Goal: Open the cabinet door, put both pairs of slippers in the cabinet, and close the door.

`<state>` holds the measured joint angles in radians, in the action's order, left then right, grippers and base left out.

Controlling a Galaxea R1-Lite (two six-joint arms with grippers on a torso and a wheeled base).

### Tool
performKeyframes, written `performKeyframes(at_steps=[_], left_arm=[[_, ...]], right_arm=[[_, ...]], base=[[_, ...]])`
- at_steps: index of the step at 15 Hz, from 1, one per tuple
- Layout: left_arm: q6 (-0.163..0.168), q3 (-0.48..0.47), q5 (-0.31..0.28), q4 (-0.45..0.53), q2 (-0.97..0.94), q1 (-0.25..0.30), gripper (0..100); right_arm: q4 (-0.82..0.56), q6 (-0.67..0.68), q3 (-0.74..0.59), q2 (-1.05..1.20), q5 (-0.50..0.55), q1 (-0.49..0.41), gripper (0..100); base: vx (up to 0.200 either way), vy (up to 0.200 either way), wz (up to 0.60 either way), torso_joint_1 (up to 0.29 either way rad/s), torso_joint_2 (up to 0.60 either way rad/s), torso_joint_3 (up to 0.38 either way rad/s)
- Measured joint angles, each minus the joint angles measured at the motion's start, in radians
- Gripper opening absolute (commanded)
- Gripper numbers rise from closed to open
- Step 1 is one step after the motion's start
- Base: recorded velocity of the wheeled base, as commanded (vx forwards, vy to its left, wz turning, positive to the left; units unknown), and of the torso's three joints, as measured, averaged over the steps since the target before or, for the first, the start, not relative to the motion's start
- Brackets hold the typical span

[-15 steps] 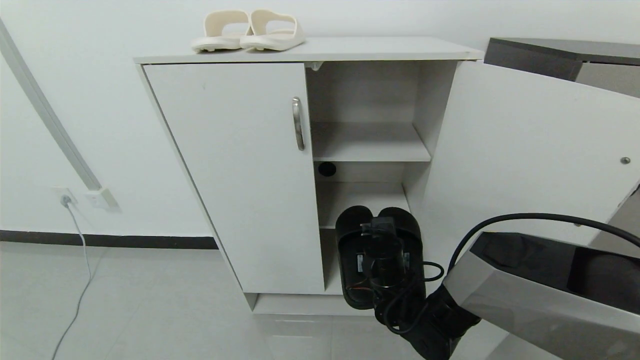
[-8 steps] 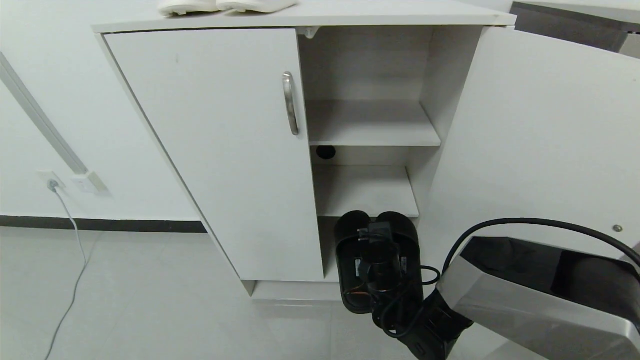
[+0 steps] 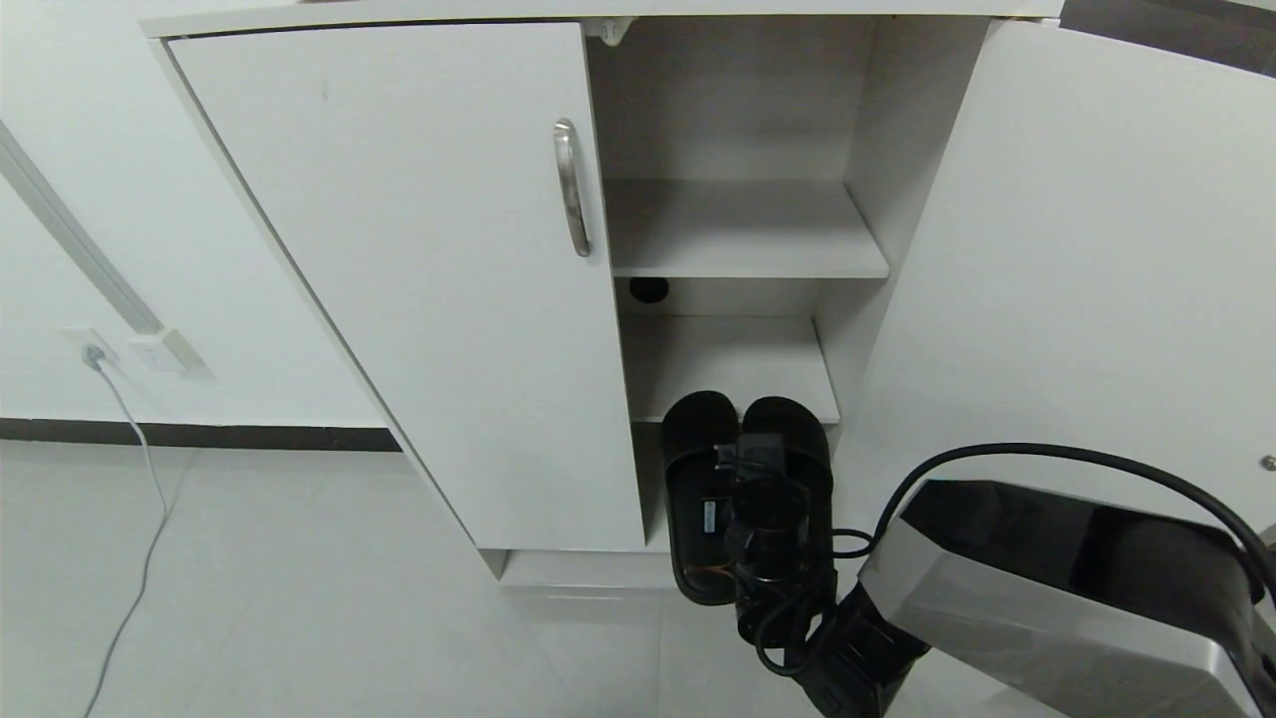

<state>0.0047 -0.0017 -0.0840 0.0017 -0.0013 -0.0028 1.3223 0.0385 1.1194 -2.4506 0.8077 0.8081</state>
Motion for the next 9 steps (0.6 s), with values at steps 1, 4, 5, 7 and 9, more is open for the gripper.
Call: performKeyframes(at_steps=[1,4,5,7,9], left_arm=[[0.000,0.000,0.000,0.000,0.000,0.000,0],[0.000,0.000,0.000,0.000,0.000,0.000,0],[0.000,0.000,0.000,0.000,0.000,0.000,0],[0.000,0.000,0.000,0.000,0.000,0.000,0],[0.000,0.000,0.000,0.000,0.000,0.000,0]], right_arm=[[0.013,-0.010,0.000,-0.010,0.000,-0.001,0],[0.019,-0.012,0.000,-0.025,0.000,-0.004,0],[0.020,-0.012,0.001,-0.026,0.000,-0.006,0],[0.021,-0.013,0.002,-0.026,0.001,-0.007,0],[0.018,-0.013,0.003,-0.026,0.001,-0.010,0]], base=[[0.000,0.000,0.00,0.000,0.00,0.000],[0.067,0.000,0.00,0.002,0.00,0.001],[0.200,0.000,0.00,-0.002,0.01,0.002],[0.200,0.000,0.00,-0.010,0.00,0.007],[0.200,0.000,0.00,0.005,0.01,-0.002]])
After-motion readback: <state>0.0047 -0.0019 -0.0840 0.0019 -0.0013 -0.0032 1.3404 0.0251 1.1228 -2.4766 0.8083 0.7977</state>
